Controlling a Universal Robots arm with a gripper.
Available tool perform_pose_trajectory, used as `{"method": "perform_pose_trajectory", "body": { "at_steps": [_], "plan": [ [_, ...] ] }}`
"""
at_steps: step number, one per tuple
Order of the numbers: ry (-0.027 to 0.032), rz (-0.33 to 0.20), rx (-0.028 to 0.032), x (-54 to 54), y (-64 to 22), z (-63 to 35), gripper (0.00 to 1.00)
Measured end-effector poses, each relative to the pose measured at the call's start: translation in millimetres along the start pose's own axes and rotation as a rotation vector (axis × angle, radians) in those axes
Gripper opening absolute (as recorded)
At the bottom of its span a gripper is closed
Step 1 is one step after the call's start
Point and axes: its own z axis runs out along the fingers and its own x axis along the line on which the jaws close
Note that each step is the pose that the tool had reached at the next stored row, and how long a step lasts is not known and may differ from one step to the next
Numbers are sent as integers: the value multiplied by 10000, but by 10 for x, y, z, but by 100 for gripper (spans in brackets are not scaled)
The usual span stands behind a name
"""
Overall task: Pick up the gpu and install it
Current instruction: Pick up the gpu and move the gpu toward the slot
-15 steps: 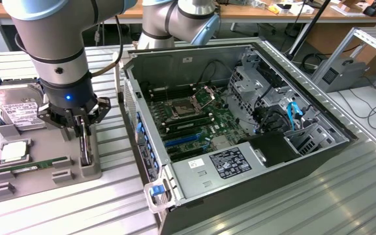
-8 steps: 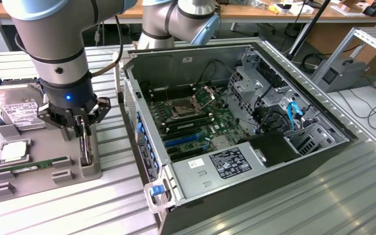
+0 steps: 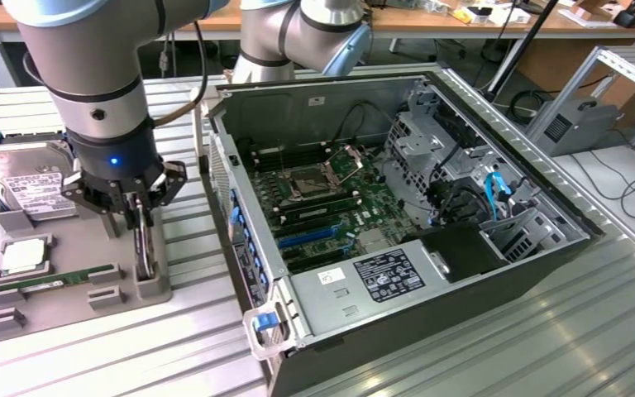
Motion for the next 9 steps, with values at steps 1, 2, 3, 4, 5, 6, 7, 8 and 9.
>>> {"method": "perform_pose_trajectory", "body": {
  "at_steps": [1, 2, 3, 4, 5, 6, 7, 8, 9],
  "plan": [
    [-1, 0, -1, 0, 1, -9, 27],
    [-1, 0, -2, 0, 1, -24, 27],
    [0, 0, -1, 0, 2, -41, 27],
    [-1, 0, -1, -1, 2, -53, 27],
    [-1, 0, -1, -1, 3, -63, 27],
    [-1, 0, -1, -1, 3, -75, 27],
    [-1, 0, -1, -1, 4, -85, 27],
    [0, 0, -1, -1, 4, -99, 27],
    [-1, 0, -1, -1, 4, -106, 27]
  ]
}}
